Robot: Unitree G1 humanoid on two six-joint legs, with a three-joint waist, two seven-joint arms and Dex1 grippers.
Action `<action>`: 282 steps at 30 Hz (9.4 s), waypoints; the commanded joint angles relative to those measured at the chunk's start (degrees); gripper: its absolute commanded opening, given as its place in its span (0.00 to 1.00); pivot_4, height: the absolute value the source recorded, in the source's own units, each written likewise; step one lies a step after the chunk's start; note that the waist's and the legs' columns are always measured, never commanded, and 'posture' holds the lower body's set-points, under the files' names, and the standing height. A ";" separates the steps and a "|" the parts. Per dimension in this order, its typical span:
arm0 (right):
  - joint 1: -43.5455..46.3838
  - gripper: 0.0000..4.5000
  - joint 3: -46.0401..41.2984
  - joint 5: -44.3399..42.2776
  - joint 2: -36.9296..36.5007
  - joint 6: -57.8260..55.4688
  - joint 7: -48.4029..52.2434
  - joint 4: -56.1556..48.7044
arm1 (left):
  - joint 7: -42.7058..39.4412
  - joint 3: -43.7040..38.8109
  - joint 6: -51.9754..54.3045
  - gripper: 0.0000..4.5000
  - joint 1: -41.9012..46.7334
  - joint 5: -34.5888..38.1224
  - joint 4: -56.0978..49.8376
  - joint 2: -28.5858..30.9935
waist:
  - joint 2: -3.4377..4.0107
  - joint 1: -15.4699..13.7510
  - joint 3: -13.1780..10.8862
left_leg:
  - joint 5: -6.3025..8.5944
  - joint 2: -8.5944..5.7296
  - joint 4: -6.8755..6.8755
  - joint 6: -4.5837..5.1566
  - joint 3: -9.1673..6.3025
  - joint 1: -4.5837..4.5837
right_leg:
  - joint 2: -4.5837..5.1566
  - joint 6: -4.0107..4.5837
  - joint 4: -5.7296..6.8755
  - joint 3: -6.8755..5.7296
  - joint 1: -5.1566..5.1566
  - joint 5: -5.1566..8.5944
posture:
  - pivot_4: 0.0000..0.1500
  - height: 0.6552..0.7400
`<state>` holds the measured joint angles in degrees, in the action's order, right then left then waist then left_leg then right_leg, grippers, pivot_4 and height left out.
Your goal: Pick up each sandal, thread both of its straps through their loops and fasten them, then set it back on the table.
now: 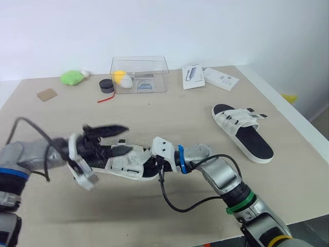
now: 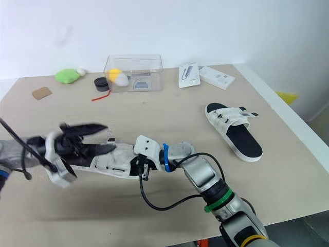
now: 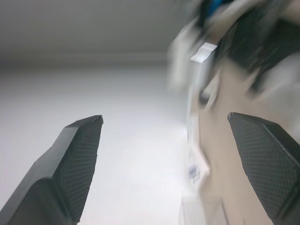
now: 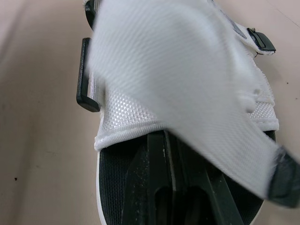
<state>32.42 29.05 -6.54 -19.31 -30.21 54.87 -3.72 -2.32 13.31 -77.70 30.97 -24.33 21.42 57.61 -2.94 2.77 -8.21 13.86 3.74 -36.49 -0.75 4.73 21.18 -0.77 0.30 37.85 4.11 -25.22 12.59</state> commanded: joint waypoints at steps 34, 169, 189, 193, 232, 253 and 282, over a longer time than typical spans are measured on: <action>-0.57 0.00 2.30 2.13 0.13 -0.98 -0.48 3.07 | -25.95 11.24 6.21 0.98 15.83 -5.88 16.65 -17.54 | 0.00 -0.05 0.01 | 0.02 -0.07 -0.04 -0.08 -0.22 0.02 | -0.45 0.06 0.13 0.28 0.02 0.14 | 1.00 1.00; -2.34 0.00 2.01 1.92 -0.68 -1.63 -0.33 1.79 | -74.79 -22.29 132.90 0.98 -33.25 74.43 -48.63 6.81 | 0.06 1.46 -0.10 | 0.24 -0.23 0.02 -0.47 -1.17 0.17 | -0.29 0.26 0.25 -0.05 0.00 0.93 | 1.00 1.00; -2.85 0.00 1.85 1.49 -0.56 -3.39 -0.93 0.23 | -58.64 -14.48 136.99 0.29 -31.16 74.74 -48.80 -4.68 | -0.04 1.41 -0.06 | 0.24 -0.35 0.02 -0.49 -1.26 0.11 | -0.25 0.11 0.25 -0.02 0.07 0.84 | 1.00 1.00; -2.70 0.00 1.83 1.46 -0.48 -3.35 -1.03 0.40 | -59.79 -16.36 137.38 0.01 -30.58 77.53 -48.66 -4.91 | -0.04 1.42 -0.06 | 0.24 -0.35 0.01 -0.49 -1.26 0.11 | -0.25 0.11 0.25 -0.02 0.07 0.84 | 1.00 1.00; -2.03 0.00 1.84 1.77 0.96 -2.47 -1.93 1.81 | -73.53 -4.48 137.47 0.01 -1.45 69.75 -23.63 -7.23 | -0.09 1.58 -0.08 | 0.23 -0.34 -0.01 -0.50 -1.29 0.12 | -0.43 0.13 0.27 -0.11 0.11 0.78 | 1.00 1.00; -1.51 0.00 1.96 1.96 0.94 -1.84 -1.61 2.39 | -74.03 -3.92 128.90 0.01 -6.46 63.87 -27.76 -7.45 | -0.07 1.58 -0.07 | 0.23 -0.30 -0.01 -0.50 -1.29 0.09 | -0.46 0.14 0.28 -0.07 0.12 0.78 | 1.00 1.00; -1.00 0.00 1.82 2.04 1.15 -1.34 -1.57 3.38 | -68.48 -10.17 127.37 0.66 -1.27 65.05 -23.30 -15.01 | -0.04 1.59 -0.05 | 0.18 -0.27 -0.07 -0.44 -1.47 0.09 | -0.68 0.13 0.30 0.01 0.21 0.72 | 1.00 1.00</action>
<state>32.34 29.42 -6.48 -17.50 -30.09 54.00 -3.32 -70.45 3.85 49.46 29.05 40.58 -1.08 42.14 -2.99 4.35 -8.26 14.04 3.49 -36.56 -1.19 3.18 21.29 -1.46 0.44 38.15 4.12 -25.02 13.31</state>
